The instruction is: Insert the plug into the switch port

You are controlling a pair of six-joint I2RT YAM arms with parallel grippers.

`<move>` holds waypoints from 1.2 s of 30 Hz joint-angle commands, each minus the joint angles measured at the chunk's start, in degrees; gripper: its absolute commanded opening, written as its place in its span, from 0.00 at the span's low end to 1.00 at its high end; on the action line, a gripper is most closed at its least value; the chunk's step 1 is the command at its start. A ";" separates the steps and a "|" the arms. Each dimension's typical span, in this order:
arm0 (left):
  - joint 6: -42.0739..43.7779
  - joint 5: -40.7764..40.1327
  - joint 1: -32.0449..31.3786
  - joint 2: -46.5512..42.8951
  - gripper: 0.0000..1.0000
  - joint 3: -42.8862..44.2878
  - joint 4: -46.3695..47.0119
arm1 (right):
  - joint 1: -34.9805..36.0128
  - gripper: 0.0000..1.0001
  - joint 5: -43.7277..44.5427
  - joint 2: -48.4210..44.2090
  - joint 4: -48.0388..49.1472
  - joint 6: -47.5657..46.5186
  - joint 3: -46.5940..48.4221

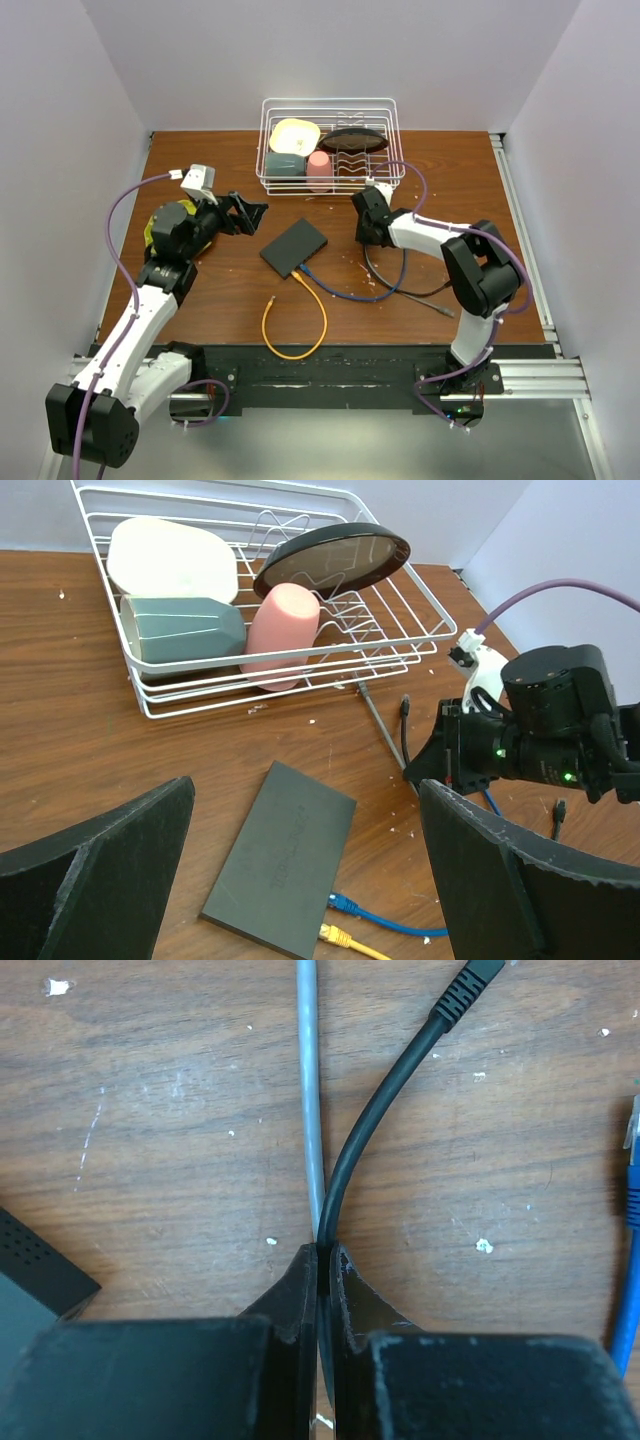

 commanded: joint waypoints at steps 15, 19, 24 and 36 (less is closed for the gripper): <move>-1.27 2.41 0.39 4.70 1.00 1.42 4.25 | -0.19 0.00 -17.31 -40.56 11.91 -9.06 -7.58; -1.45 2.23 0.39 5.05 1.00 0.63 5.21 | -0.19 0.00 -17.14 -51.89 18.23 -9.93 -10.65; -1.98 2.85 0.39 6.02 1.00 0.89 5.57 | -0.11 0.00 -15.21 -60.70 21.50 -13.27 -13.03; -1.27 6.89 0.39 6.11 1.00 1.34 5.39 | -0.19 0.00 -22.84 -54.65 4.63 -19.79 -14.16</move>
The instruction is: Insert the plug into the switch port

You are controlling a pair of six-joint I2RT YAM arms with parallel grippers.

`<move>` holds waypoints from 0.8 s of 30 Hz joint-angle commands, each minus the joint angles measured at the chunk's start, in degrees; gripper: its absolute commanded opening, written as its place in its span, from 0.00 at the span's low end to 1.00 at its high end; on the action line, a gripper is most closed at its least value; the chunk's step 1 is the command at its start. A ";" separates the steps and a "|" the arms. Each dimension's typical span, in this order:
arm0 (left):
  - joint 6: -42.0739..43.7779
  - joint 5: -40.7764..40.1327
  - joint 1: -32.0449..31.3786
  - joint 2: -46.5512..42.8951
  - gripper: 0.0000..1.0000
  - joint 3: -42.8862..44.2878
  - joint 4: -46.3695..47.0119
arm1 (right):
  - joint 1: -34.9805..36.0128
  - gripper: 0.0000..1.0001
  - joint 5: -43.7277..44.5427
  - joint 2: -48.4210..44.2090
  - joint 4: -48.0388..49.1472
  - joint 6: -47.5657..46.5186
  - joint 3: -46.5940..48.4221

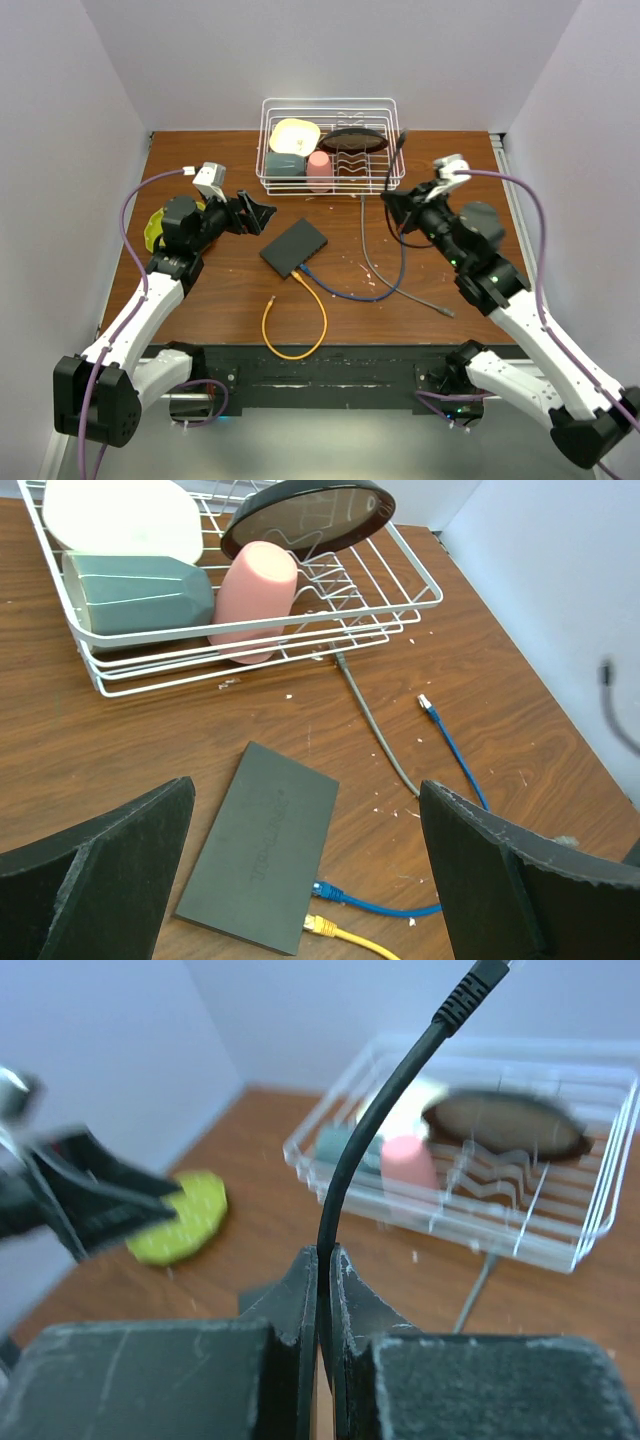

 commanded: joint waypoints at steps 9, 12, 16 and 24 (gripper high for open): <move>1.31 1.54 0.30 -1.13 1.00 0.64 2.31 | -0.11 0.00 -8.53 3.91 -10.97 -0.32 -14.76; 0.25 0.13 0.39 -1.31 1.00 -0.77 3.54 | -0.19 0.00 -11.68 4.88 -11.68 -0.84 -16.52; 0.43 1.00 0.39 -1.31 1.00 0.11 3.10 | 0.07 0.26 -13.98 5.76 -11.51 -0.93 -16.70; 0.08 1.71 0.39 -0.78 1.00 0.11 3.45 | -0.02 0.73 -5.31 7.42 -11.07 0.03 -12.93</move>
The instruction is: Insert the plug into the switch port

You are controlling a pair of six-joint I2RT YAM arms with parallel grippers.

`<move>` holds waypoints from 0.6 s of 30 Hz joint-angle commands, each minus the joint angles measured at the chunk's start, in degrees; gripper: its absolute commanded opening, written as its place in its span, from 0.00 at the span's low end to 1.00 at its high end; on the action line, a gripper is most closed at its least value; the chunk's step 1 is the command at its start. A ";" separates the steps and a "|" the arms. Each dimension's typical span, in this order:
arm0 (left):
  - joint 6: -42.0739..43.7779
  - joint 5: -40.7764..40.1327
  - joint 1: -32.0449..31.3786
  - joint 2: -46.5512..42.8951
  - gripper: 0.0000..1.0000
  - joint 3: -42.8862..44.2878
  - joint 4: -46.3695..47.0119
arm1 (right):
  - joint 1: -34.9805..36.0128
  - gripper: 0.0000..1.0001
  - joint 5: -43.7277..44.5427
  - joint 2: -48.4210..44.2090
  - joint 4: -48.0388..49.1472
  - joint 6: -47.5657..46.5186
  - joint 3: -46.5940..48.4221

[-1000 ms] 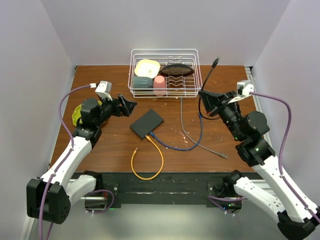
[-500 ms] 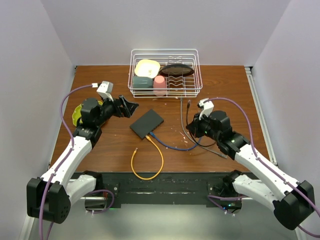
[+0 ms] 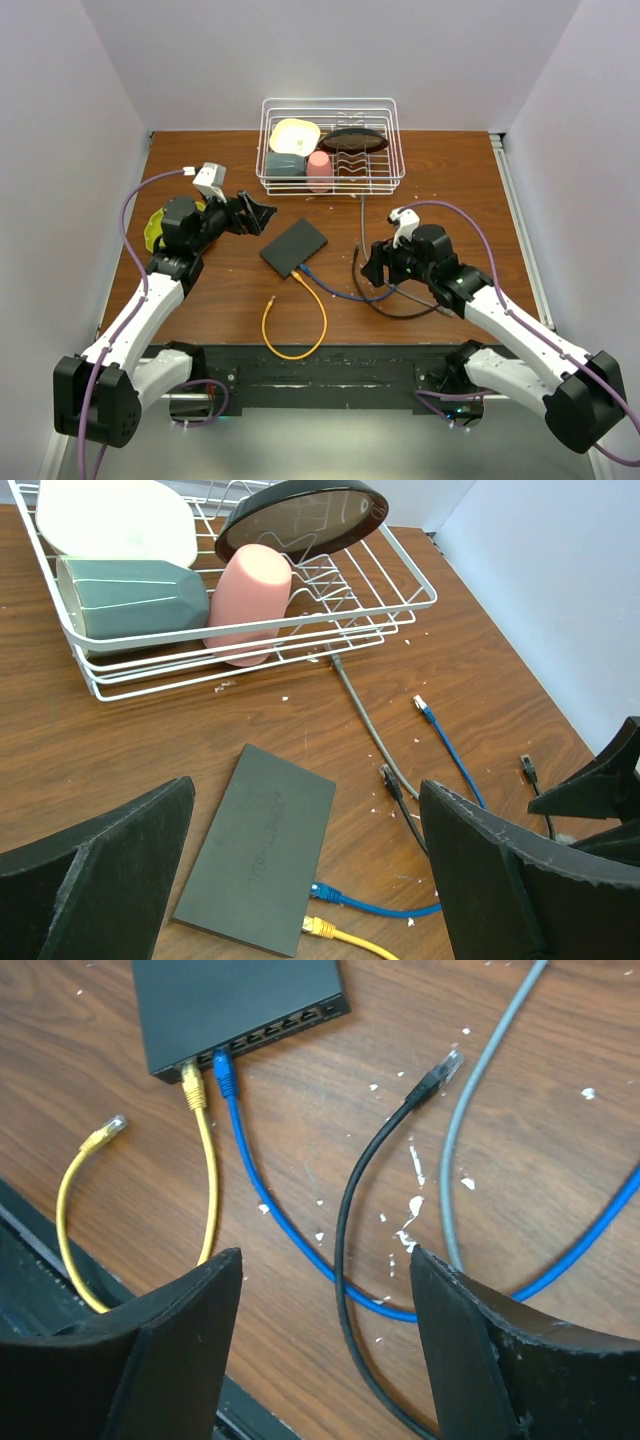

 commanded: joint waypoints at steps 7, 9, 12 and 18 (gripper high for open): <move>-0.25 1.01 0.39 -1.15 1.00 0.25 2.14 | 0.00 0.68 5.64 10.68 7.01 4.31 6.74; -0.16 0.84 0.39 -1.33 1.00 0.61 1.79 | 0.18 0.60 5.62 16.11 7.98 5.80 8.49; -0.69 0.57 0.39 -1.85 1.00 0.79 1.61 | 1.23 0.56 9.66 21.93 5.18 7.91 12.44; -1.30 1.10 0.39 -1.42 1.00 0.61 2.32 | 5.18 0.54 18.88 32.84 0.87 9.41 18.34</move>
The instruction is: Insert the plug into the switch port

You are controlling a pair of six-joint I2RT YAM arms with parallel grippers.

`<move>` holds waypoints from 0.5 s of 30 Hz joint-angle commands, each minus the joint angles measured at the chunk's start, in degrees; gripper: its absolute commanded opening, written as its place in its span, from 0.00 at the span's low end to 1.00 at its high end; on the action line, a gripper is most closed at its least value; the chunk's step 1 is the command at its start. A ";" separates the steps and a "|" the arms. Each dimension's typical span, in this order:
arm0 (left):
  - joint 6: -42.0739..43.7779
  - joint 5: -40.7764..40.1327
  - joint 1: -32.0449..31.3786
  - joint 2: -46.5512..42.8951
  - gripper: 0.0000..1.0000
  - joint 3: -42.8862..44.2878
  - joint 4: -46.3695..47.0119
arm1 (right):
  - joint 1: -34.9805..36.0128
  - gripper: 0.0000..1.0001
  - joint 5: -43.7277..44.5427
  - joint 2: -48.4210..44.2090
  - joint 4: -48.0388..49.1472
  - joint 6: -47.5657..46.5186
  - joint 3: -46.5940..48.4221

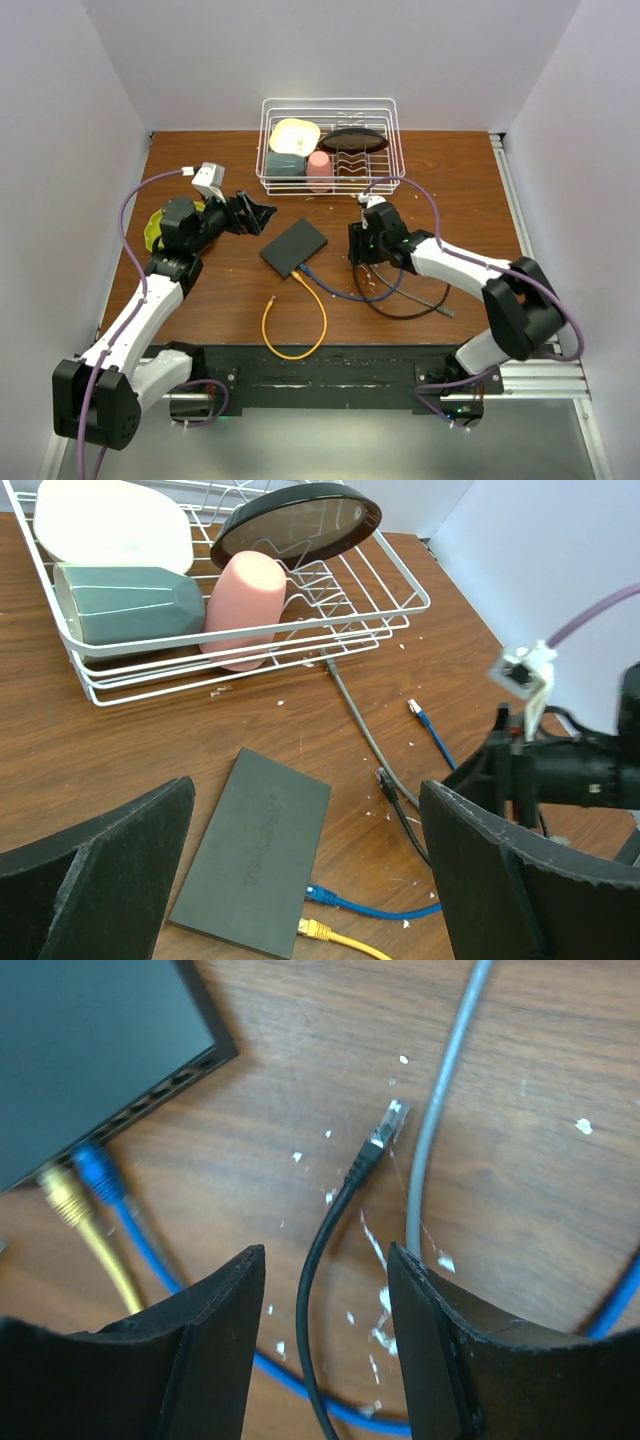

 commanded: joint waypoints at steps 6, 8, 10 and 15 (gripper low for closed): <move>-1.20 1.16 0.39 0.05 1.00 0.26 3.21 | 5.22 0.46 12.40 7.42 -3.80 2.97 5.98; -1.20 1.34 0.39 0.40 1.00 0.52 2.95 | 5.92 0.35 13.64 8.48 -4.06 2.88 5.98; -1.11 1.43 0.39 0.32 1.00 0.70 2.86 | 7.07 0.29 15.13 9.01 -4.15 3.05 5.81; -0.93 0.90 0.39 0.32 1.00 0.43 2.86 | 8.74 0.22 15.75 12.16 -3.97 3.05 5.89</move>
